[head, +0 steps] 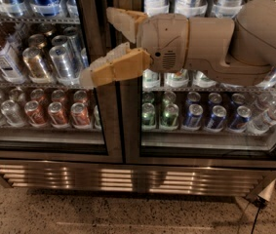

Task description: Open left fridge door

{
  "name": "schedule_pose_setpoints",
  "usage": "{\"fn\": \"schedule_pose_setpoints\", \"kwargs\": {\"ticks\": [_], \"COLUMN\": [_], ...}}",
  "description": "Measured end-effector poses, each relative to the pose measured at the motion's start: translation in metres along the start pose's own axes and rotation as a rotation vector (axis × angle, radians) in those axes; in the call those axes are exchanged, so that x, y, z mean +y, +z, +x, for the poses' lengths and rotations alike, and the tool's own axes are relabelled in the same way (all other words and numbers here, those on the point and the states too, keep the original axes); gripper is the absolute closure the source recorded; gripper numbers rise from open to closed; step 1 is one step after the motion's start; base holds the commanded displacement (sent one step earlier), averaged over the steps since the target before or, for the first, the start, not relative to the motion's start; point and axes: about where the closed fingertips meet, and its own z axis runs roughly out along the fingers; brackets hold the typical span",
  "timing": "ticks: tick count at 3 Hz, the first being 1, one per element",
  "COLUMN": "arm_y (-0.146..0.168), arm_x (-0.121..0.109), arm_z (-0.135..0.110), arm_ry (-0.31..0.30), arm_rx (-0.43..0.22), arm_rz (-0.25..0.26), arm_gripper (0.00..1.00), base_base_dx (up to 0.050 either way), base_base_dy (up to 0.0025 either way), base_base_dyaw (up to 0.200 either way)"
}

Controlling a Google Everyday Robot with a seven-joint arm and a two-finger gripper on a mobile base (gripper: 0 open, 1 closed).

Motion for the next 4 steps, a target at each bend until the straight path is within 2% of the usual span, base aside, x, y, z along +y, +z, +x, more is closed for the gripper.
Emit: {"fn": "schedule_pose_setpoints", "kwargs": {"ticks": [1, 3, 4], "arm_y": [0.027, 0.032, 0.032], "arm_x": [0.006, 0.009, 0.009], "arm_z": [-0.002, -0.003, 0.008], "arm_ry": [-0.011, -0.018, 0.005], "arm_rx": [0.036, 0.054, 0.07], "arm_rz": [-0.03, -0.042, -0.04], "arm_gripper": [0.0, 0.0, 0.0], "base_base_dx": [0.0, 0.0, 0.0], "base_base_dy": [0.0, 0.0, 0.0], "base_base_dyaw": [0.0, 0.0, 0.0]}}
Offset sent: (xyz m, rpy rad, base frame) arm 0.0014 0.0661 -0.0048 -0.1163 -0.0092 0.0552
